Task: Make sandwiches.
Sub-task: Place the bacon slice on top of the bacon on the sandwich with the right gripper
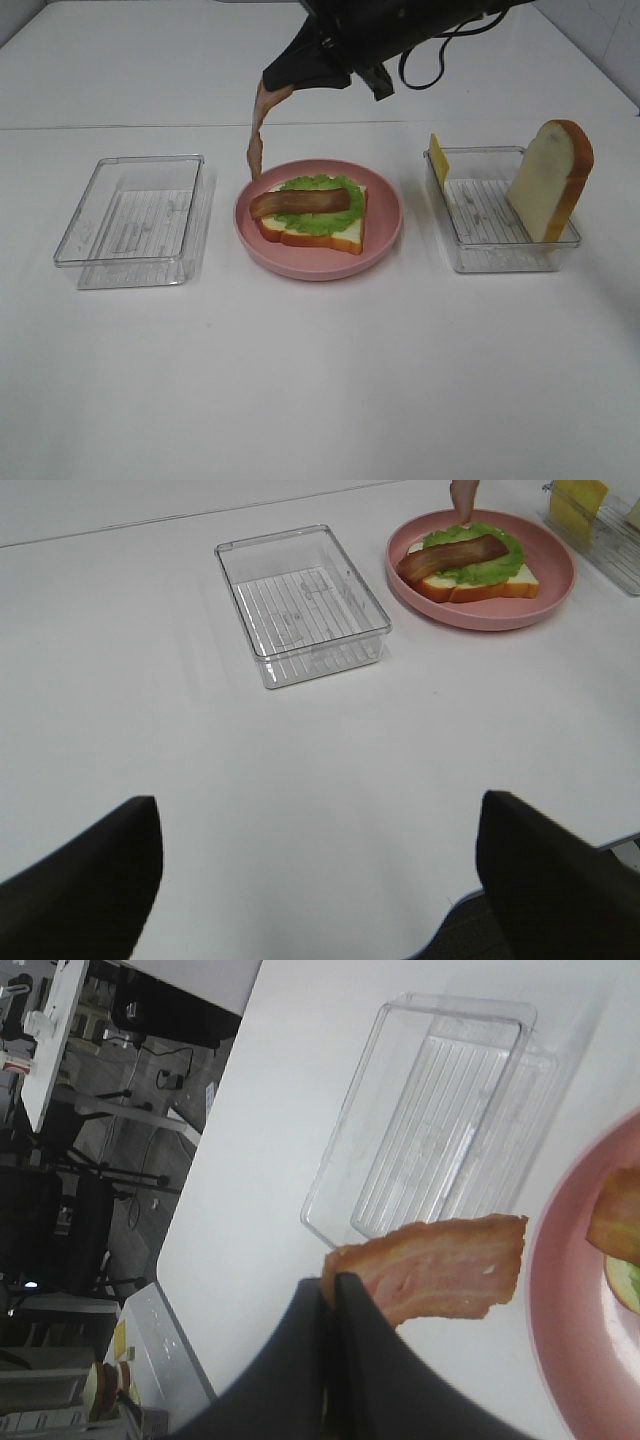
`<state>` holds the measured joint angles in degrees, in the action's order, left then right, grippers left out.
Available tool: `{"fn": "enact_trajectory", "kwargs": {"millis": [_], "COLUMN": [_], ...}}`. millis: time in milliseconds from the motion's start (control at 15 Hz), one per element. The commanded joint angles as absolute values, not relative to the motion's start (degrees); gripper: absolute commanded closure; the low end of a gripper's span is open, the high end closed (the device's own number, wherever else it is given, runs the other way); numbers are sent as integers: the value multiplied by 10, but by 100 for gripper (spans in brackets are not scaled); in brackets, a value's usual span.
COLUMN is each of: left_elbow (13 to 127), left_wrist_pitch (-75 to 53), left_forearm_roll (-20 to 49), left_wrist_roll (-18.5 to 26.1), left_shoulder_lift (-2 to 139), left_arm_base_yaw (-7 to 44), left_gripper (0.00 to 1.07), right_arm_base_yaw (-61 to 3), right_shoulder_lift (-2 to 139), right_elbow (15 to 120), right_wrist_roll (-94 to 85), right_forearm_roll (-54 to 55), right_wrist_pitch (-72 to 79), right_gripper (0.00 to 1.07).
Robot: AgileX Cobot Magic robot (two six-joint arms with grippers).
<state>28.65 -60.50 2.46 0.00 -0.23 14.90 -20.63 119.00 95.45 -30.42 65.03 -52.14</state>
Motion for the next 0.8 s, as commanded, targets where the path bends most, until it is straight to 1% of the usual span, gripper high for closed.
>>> {"fn": "enact_trajectory", "kwargs": {"millis": [67,333,467,667,800], "left_elbow": [285,285,285,285,285], "left_wrist_pitch": [-599,-599,-599,-599,-599], "left_forearm_roll": [26,26,26,26,26], "left_wrist_roll": [0,0,0,0,0], "left_shoulder_lift": [-10,-10,-10,-10,-10], "left_arm_base_yaw": [147,147,147,147,147], "left_gripper": [25,25,25,25,25], "right_arm_base_yaw": [-225,-230,-230,-230,-230], "right_shoulder_lift": [1208,1255,1259,1247,1232], "right_elbow": [956,956,956,956,956], "right_wrist_roll": [-317,-315,-298,-244,-190], "right_forearm_roll": [672,690,673,595,488], "right_wrist_pitch": [-461,-452,-442,-432,-422], "right_gripper": [107,107,107,107,107]}}
